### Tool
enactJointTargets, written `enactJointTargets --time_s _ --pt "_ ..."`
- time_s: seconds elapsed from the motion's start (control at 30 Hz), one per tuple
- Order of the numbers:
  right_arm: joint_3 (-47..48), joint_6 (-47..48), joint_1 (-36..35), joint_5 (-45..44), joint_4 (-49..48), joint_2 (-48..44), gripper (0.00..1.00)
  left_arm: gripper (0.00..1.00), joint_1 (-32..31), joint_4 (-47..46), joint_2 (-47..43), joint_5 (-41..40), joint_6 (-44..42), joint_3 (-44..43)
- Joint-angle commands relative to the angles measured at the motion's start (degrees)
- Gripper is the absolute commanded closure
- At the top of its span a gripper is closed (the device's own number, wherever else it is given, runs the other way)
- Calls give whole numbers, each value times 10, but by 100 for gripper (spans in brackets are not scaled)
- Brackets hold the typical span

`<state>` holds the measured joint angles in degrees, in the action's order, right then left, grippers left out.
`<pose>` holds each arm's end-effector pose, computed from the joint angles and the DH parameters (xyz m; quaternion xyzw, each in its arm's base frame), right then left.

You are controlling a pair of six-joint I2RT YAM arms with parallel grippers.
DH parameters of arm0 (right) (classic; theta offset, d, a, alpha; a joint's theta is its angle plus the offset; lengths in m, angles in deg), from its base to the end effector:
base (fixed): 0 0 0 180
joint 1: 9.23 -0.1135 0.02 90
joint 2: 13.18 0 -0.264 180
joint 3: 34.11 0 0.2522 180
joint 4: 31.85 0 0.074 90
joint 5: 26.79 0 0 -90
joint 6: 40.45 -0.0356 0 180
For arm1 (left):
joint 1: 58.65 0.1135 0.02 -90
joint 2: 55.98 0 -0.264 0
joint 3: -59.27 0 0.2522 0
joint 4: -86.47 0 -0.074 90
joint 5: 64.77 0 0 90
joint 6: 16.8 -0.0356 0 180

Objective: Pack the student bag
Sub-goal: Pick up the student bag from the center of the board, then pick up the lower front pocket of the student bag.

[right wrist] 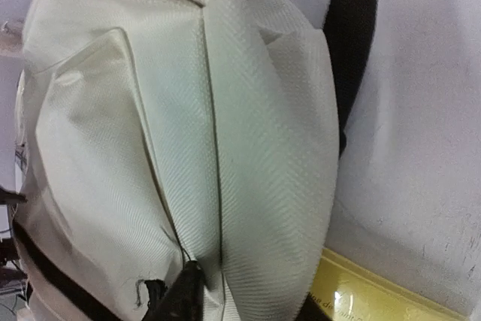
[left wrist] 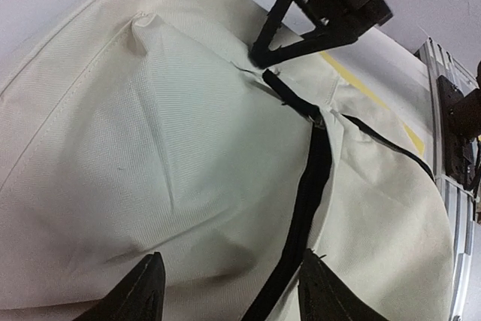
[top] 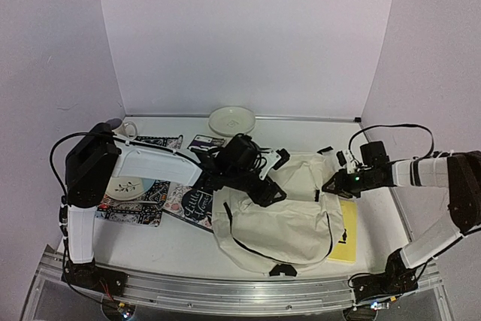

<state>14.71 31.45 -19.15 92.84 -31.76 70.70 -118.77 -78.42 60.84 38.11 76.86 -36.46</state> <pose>0.2768 0.0663 0.1707 -0.0563 0.8643 0.3280 0.3771 0.2234 -0.4047 0.1941 0.4639 0.7568 -0.3224 0.3289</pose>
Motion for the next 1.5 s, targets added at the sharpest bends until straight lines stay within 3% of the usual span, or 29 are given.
enactJointTargets --time_s 0.0,0.07,0.43,1.0,1.47 --pt "-3 4 -4 82 -7 -75 95 33 -3 -30 -30 -39 60 -5" --pt "-5 -7 -4 91 -16 -95 100 32 -3 -30 -32 -50 84 -14" --pt "-28 -104 -12 49 -64 -189 100 31 -15 -34 -9 -51 230 -94" --pt "-28 -133 -50 -17 -64 -200 100 52 -57 6 121 -35 234 -248" --pt "-16 -131 -98 -53 -61 -188 100 63 -58 12 180 -21 243 -299"
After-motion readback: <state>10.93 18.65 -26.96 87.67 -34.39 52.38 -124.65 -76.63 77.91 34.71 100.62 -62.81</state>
